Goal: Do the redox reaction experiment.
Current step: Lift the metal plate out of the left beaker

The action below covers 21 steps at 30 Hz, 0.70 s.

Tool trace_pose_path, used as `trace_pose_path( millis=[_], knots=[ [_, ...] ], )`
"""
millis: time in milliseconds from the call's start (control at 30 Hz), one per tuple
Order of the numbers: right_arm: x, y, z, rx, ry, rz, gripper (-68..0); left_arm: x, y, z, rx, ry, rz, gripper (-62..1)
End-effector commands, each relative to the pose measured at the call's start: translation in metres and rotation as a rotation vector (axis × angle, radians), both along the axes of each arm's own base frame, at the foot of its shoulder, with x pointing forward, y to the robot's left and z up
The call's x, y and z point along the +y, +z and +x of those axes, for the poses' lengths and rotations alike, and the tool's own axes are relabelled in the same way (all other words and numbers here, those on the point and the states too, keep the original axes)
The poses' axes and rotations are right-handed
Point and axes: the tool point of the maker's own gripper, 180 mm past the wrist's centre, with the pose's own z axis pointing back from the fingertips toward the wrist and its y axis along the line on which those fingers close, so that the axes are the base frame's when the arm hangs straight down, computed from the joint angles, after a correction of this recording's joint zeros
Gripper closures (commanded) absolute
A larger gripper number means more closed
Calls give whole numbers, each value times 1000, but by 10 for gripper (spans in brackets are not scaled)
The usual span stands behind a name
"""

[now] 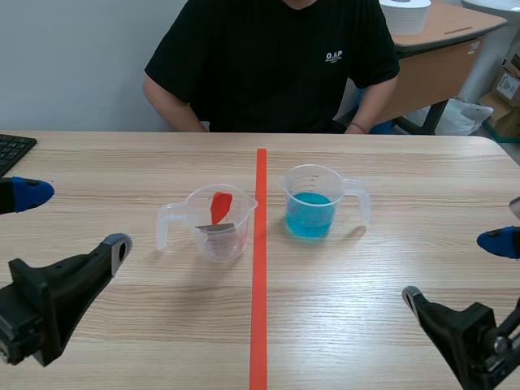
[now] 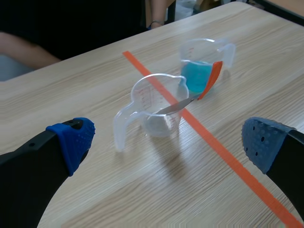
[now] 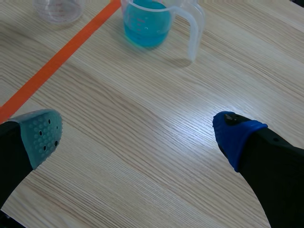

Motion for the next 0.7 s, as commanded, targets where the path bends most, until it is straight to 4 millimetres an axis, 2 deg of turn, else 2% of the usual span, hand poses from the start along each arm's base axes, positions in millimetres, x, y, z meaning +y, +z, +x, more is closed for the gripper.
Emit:
trace_pose_path(
  millis=[0, 133, 300, 433, 667],
  knots=[
    [4, 8, 3, -28, 13, 11, -679, 8, -1, -4, 4, 29, 14, -623],
    [4, 8, 3, -29, 13, 12, -679, 38, -21, -14, 63, 117, 92, -623],
    [5, 10, 4, -39, 14, 18, -679, 76, -58, -39, 191, 209, 166, -623],
    [6, 14, 5, -59, 17, 29, -679, 106, -89, -66, 299, 290, 222, -623],
    [6, 16, 7, -71, 20, 30, -679, 150, -136, -124, 498, 428, 258, -623]
  ],
)
